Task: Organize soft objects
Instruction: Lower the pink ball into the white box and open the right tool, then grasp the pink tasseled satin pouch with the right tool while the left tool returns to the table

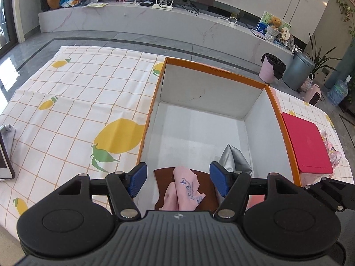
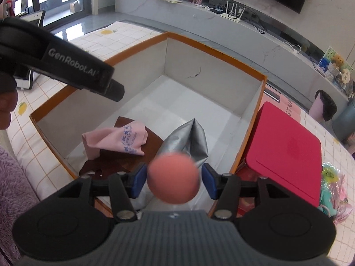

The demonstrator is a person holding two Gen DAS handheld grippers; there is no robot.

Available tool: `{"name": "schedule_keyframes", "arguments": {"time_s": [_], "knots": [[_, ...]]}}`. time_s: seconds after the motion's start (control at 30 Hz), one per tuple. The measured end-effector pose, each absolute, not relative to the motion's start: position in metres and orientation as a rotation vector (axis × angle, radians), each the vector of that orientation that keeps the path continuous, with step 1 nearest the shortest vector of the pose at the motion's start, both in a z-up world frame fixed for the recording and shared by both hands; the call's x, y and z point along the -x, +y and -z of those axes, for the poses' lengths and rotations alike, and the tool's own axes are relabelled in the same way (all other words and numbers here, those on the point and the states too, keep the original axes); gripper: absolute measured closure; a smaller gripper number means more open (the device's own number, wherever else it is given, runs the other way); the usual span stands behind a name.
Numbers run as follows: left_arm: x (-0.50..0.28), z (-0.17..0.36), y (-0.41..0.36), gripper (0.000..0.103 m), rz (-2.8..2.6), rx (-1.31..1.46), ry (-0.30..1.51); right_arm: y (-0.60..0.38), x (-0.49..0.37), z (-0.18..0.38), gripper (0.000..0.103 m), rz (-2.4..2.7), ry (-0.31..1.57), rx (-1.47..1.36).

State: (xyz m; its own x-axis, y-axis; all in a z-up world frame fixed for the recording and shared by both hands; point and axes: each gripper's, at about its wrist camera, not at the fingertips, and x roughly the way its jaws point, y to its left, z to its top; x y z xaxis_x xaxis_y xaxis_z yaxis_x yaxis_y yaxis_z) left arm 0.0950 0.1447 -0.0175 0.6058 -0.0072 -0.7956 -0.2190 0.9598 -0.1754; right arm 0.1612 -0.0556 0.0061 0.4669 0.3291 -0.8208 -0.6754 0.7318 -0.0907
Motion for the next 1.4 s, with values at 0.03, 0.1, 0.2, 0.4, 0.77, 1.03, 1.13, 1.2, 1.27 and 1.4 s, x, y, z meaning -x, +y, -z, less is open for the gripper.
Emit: {"name": "schedule_keyframes", "arguments": {"time_s": [0.03, 0.1, 0.2, 0.4, 0.77, 1.03, 1.13, 1.2, 1.27, 1.4], "knots": [[-0.095, 0.017, 0.145, 0.027, -0.125, 0.270, 0.915, -0.055, -0.160, -0.007, 0.043, -0.644, 0.887, 0.441], [-0.095, 0.017, 0.146, 0.027, -0.122, 0.278, 0.916, -0.054, -0.158, -0.008, 0.030, -0.651, 0.879, 0.449], [-0.096, 0.018, 0.147, 0.027, -0.122, 0.279, 0.920, -0.053, -0.155, -0.011, 0.026, -0.643, 0.865, 0.461], [-0.095, 0.019, 0.145, 0.027, -0.115, 0.273, 0.921, -0.053, -0.154, -0.015, 0.010, -0.669, 0.887, 0.422], [-0.089, 0.005, 0.136, 0.027, -0.086, 0.264, 0.849, -0.062, -0.150, -0.030, 0.010, -0.636, 0.831, 0.365], [-0.073, -0.019, 0.117, 0.027, -0.105, 0.281, 0.692, -0.099, -0.156, -0.056, 0.010, -0.574, 0.772, 0.269], [-0.069, -0.032, 0.110, 0.027, -0.094, 0.288, 0.645, -0.120, -0.158, -0.070, 0.010, -0.543, 0.739, 0.236], [-0.071, -0.039, 0.102, 0.027, -0.089, 0.298, 0.639, -0.136, -0.162, -0.080, 0.010, -0.508, 0.712, 0.219], [-0.075, -0.046, 0.091, 0.027, -0.072, 0.296, 0.632, -0.154, -0.167, -0.089, 0.010, -0.453, 0.687, 0.201], [-0.084, -0.055, 0.063, 0.027, -0.019, 0.265, 0.619, -0.199, -0.180, -0.105, 0.009, -0.339, 0.650, 0.170]]}}
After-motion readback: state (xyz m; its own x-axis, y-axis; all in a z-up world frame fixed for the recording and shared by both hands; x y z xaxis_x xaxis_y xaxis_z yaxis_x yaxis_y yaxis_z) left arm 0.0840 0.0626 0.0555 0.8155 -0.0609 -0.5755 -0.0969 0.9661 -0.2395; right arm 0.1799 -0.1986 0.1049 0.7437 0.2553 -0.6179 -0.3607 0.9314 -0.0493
